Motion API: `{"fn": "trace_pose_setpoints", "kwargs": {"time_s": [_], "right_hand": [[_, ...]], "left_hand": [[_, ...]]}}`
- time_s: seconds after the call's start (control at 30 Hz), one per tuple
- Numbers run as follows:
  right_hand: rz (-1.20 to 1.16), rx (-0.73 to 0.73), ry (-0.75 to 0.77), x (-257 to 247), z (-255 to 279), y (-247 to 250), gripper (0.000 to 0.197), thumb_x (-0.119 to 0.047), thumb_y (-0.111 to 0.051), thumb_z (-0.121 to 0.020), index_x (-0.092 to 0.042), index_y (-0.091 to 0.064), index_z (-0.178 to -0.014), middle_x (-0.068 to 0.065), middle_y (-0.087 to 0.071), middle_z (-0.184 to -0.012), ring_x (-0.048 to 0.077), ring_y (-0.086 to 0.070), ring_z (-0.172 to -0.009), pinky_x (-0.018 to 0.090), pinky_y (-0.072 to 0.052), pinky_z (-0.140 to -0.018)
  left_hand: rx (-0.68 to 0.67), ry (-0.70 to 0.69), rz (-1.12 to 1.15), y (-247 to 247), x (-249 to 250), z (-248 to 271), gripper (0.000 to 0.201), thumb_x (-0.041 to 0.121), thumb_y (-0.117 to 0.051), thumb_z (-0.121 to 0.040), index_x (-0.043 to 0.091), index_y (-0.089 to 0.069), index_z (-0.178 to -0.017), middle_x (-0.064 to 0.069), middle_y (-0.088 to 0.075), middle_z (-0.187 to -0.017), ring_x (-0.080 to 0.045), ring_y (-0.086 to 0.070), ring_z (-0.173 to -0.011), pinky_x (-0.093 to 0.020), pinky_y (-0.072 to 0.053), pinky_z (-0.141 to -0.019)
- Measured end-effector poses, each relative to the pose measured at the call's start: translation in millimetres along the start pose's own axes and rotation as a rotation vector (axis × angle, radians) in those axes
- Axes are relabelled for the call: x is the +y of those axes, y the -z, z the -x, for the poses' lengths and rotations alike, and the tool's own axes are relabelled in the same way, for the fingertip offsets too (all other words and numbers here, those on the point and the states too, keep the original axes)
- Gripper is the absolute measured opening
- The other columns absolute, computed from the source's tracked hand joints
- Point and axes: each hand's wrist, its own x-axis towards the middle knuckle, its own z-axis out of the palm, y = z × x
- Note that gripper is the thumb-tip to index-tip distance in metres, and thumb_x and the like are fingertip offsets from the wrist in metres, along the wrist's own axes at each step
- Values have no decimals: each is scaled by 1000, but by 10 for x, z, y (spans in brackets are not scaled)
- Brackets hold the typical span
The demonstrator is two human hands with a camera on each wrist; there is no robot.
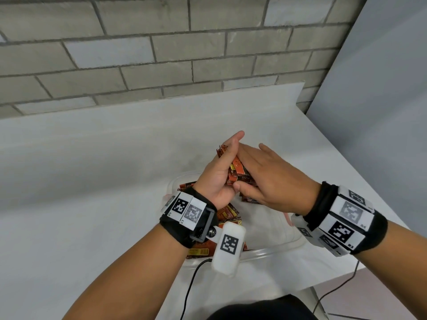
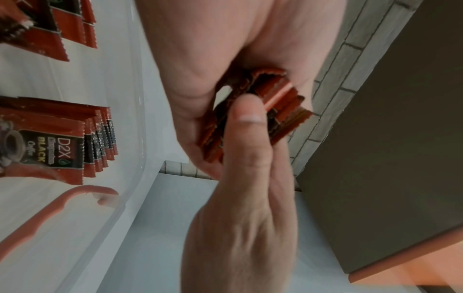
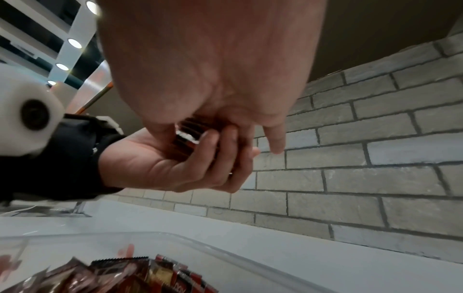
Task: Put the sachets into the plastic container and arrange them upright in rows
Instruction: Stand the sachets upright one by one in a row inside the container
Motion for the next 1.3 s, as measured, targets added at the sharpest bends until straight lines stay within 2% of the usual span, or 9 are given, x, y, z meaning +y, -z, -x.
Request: {"fn": "trace_pose_setpoints", "kwargs": {"time_s": [0.1,0.23,0.4,0.6,0.8,0.9,1.1,1.2,1.3], "right_hand": [[117,-64,-48,-12,44,-82,74,-52,-21,-93,-9,-3,-151,9,-22,-156,18,-18,-145,47,3,-116],[187,-48,-32,-23,40,-100,70,-48,-27,-95,-6,-16,-150,12,-26,-155,22,-22,-144,52,4,-114],[-391,4,-79,35,-29,-24,84,-39,-73,-79,-12,-29,-145,1,-42,-139,11,-39,-127,35,-33,-110],[-471,27,-194,97,-38,-85,104,-32,-86,-64,-15,-25,-147,-5,-37,-127,11,-37,-121,27,-34,-106],[-391,154,-93,61,-47,-119,79,-28,-86,-64,-14,-45,-129,-13,-44,-104,5,-41,-97,11,-34,-87],[-368,165,-47,62,-71,-112,69,-24,-84,-66,-12,-49,-124,-7,-50,-104,4,-42,-94,10,-33,-86],[-326,180,-107,69,-34,-107,70,-27,-81,-68,-12,-47,-127,-8,-46,-105,2,-38,-93,5,-30,-86],[-299,114,-131,54,-20,-115,89,-36,-84,-66,-14,-38,-139,-2,-46,-118,2,-34,-104,12,-29,-93],[-520,108,-294,23,7,-79,98,-53,-78,-67,-26,-27,-146,-7,-40,-130,7,-36,-122,21,-33,-101]], "left_hand": [[13,-1,25,14,-19,-18,57,40,-59,-77,20,-56,-130,-5,-65,-111,-17,-64,-104,-30,-54,-87],[18,11,-32,23,-41,-68,56,34,-62,-80,14,-54,-132,-2,-67,-106,-14,-64,-103,-27,-53,-86],[-67,28,-162,57,-23,-112,39,39,-73,-79,12,-56,-101,-9,-59,-90,-21,-62,-86,-34,-53,-74],[-183,-4,-251,31,-59,-88,54,33,-82,-58,9,-60,-100,-6,-68,-86,-18,-69,-85,-29,-56,-68],[-221,-3,-255,39,-72,-66,71,37,-91,-46,20,-57,-106,-1,-70,-91,-14,-68,-92,-27,-56,-76],[-205,14,-238,50,-58,-59,84,25,-91,-56,15,-46,-127,-1,-71,-94,-13,-68,-94,-28,-56,-76],[-167,89,-219,110,-94,-29,30,14,-67,-78,14,-56,-106,-2,-69,-87,-15,-67,-85,-29,-56,-69],[-97,89,-189,149,-134,-24,19,0,-53,-83,11,-55,-99,-2,-67,-74,-13,-67,-69,-24,-54,-56],[-51,47,-133,184,-125,-16,24,-3,-49,-85,6,-57,-106,-10,-68,-85,-21,-66,-76,-29,-56,-61]]}}
